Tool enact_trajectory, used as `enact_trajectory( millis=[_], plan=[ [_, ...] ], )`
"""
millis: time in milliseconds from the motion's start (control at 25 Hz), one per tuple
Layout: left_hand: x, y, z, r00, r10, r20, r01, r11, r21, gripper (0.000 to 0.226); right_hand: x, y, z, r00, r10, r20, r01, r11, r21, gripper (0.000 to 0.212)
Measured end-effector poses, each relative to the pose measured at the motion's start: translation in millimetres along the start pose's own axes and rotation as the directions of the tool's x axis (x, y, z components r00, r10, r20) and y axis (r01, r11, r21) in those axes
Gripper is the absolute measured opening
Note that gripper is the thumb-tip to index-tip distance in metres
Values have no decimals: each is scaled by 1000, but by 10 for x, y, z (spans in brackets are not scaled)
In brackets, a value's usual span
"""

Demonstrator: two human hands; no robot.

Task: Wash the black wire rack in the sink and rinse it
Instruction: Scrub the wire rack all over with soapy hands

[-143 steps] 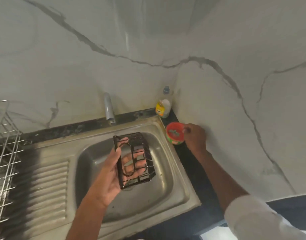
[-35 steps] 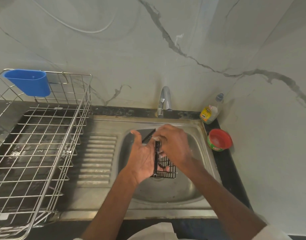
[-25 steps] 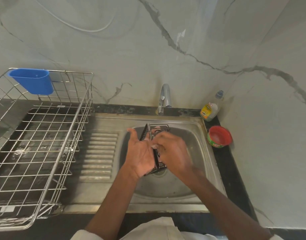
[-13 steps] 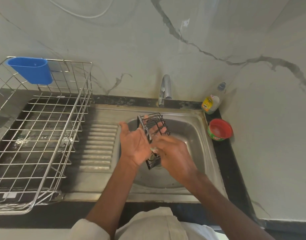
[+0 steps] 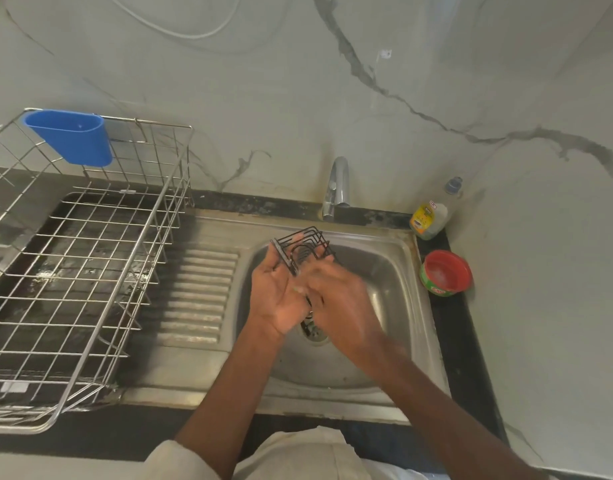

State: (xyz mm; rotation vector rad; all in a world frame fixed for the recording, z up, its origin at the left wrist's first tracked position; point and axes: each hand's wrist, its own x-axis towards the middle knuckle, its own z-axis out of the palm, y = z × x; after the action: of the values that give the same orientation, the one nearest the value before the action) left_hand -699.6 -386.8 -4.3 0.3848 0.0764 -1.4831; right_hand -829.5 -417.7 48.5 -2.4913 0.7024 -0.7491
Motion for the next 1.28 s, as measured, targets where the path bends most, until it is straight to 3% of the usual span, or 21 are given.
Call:
enact_trajectory(
  millis=[120, 320, 520, 560, 680, 720, 840, 1000, 1160, 1280],
  plan=[
    [18, 5, -64, 999, 11, 30, -11, 1000, -3, 57, -466, 41, -133, 998, 34, 56, -33, 999, -14, 28],
    [-61, -196, 17, 999, -12, -29, 13, 1000, 17, 45, 141, -61, 40, 978, 187, -91, -182, 982, 59, 24],
    [-77, -152, 133, 1000, 9, -12, -9, 999, 49, 51, 412, 57, -66, 875, 432, -218, -426, 902, 75, 19],
    [-62, -158, 130, 1000, 14, -18, -13, 998, 62, 52, 419, 33, -59, 874, 434, -217, -434, 899, 48, 20],
    [-56, -192, 149, 999, 11, -53, -9, 1000, 28, 50, 366, -95, -39, 958, 265, -104, -268, 963, -8, 25],
    [-59, -201, 169, 998, 11, -61, -9, 999, 44, 48, 395, -71, -59, 960, 266, -91, -268, 964, 0, 27],
    [-49, -232, 213, 996, 9, -91, 2, 992, 123, 43, 650, 17, -125, 881, 457, -124, -451, 889, 78, 29],
    [-103, -254, 217, 994, -23, -109, 41, 987, 158, 44, 556, -157, -130, 926, 375, -33, -373, 926, 57, 29],
    [-116, -243, 303, 996, -39, -82, 55, 978, 201, 41, 517, 30, -333, 877, 474, -79, -478, 878, -35, 25],
    [-90, -253, 265, 995, -68, -69, 81, 974, 212, 45, 562, 28, -353, 894, 448, 11, -448, 894, -19, 24]
  ],
)
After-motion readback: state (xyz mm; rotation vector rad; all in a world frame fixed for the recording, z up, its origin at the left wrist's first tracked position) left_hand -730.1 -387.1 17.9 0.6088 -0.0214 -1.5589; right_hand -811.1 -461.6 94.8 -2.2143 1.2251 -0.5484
